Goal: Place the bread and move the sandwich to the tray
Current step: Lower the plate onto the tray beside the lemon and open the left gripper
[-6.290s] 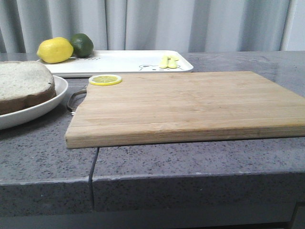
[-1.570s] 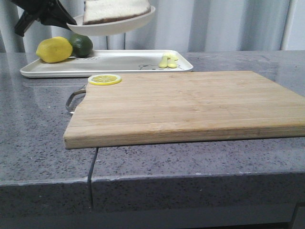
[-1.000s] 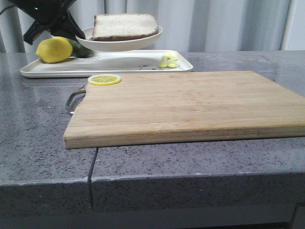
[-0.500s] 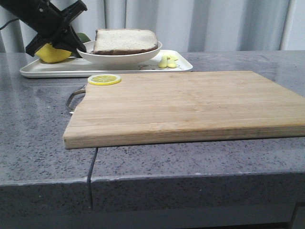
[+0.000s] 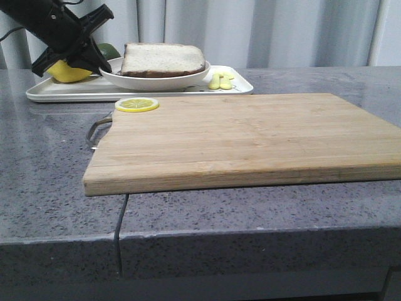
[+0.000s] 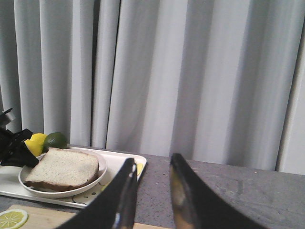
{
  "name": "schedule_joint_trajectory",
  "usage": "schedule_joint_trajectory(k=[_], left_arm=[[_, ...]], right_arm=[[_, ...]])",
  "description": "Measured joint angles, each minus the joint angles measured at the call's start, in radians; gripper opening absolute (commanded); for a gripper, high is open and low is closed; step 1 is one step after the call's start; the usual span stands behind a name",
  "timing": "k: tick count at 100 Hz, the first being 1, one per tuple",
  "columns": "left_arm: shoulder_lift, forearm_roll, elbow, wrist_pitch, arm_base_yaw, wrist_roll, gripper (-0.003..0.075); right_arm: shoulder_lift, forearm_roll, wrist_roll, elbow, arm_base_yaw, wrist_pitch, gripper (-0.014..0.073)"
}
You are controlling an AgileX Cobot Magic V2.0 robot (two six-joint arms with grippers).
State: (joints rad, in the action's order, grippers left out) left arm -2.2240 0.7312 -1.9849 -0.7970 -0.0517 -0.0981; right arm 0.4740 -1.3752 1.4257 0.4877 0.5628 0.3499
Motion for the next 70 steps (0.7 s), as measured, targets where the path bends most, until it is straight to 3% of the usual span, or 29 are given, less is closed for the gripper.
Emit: schedule_joint_trajectory(k=[70], left_arm=[[-0.004, -0.043, 0.000, 0.000, 0.002, 0.044, -0.0020]], right_arm=[[0.000, 0.000, 0.000, 0.000, 0.000, 0.000, 0.0204]])
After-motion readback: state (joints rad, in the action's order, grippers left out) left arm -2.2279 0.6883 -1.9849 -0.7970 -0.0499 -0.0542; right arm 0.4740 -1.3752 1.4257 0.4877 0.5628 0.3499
